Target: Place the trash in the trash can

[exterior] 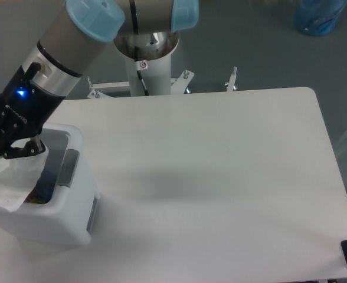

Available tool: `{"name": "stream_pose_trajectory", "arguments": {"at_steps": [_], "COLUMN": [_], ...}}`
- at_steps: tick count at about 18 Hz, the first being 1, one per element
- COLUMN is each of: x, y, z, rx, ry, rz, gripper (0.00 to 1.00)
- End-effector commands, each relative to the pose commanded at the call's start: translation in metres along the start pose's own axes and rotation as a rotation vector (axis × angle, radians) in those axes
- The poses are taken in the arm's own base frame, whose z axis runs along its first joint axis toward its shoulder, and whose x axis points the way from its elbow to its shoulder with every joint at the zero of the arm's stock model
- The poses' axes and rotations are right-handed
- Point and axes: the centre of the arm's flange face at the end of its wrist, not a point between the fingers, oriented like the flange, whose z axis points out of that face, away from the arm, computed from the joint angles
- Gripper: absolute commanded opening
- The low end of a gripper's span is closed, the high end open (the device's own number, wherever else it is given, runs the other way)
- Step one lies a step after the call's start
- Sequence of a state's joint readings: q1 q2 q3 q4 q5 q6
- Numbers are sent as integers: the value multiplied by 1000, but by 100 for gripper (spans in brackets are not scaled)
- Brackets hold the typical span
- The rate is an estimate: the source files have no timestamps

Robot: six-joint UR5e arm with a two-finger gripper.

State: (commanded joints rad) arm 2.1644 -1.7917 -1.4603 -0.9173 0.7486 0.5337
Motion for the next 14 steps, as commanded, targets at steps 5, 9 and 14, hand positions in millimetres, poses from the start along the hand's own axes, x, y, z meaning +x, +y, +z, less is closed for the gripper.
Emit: {"name": "stream_pose_trajectory", "arguments": {"at_steps": [5,9,14], "x": [-13,-107,-217], "y": [7,39,103], "z": [-8,-50,-97], "rx": [2,24,15], "ry": [-18,-150,-247], "rz": [-18,-105,-119], "gripper": [100,100,100]}}
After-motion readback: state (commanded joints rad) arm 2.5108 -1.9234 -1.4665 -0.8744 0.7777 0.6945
